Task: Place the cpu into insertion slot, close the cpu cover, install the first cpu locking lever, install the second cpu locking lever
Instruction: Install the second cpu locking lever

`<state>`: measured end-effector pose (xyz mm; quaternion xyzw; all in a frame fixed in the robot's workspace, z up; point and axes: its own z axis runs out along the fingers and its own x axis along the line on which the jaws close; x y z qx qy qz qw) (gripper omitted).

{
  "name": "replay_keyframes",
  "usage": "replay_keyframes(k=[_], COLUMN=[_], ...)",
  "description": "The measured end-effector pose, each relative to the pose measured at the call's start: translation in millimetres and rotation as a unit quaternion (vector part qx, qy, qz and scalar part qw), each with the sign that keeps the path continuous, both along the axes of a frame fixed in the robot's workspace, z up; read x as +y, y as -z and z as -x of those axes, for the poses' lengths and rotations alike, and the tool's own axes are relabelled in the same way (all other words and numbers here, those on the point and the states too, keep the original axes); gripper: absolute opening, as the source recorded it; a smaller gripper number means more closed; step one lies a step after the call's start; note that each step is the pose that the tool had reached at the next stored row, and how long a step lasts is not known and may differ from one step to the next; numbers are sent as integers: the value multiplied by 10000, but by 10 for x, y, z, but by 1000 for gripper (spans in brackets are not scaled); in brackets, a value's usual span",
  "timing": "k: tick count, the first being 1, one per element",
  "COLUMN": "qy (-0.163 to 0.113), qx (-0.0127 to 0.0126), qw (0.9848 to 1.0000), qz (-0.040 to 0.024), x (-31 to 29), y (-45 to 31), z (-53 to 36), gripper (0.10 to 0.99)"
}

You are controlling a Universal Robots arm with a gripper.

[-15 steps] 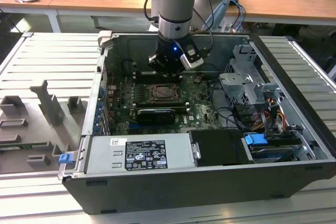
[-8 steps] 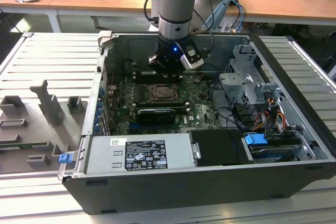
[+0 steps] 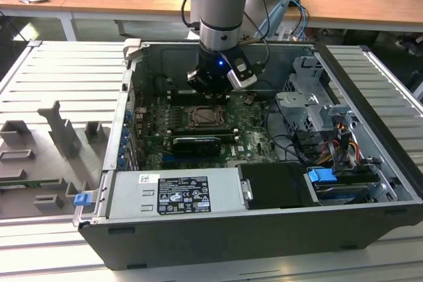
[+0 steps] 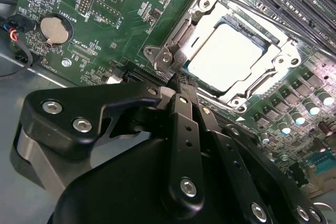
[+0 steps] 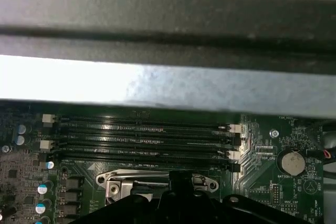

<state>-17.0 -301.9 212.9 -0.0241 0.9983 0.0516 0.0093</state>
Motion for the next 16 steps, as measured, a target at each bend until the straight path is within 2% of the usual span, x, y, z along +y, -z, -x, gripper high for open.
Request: replay_keyframes(k=[13, 16], qy=[0, 0], qx=[1, 0], qw=[10000, 10000], qz=[1, 0], x=[-41, -41], y=[-7, -144], z=[0, 0], gripper=[106, 106])
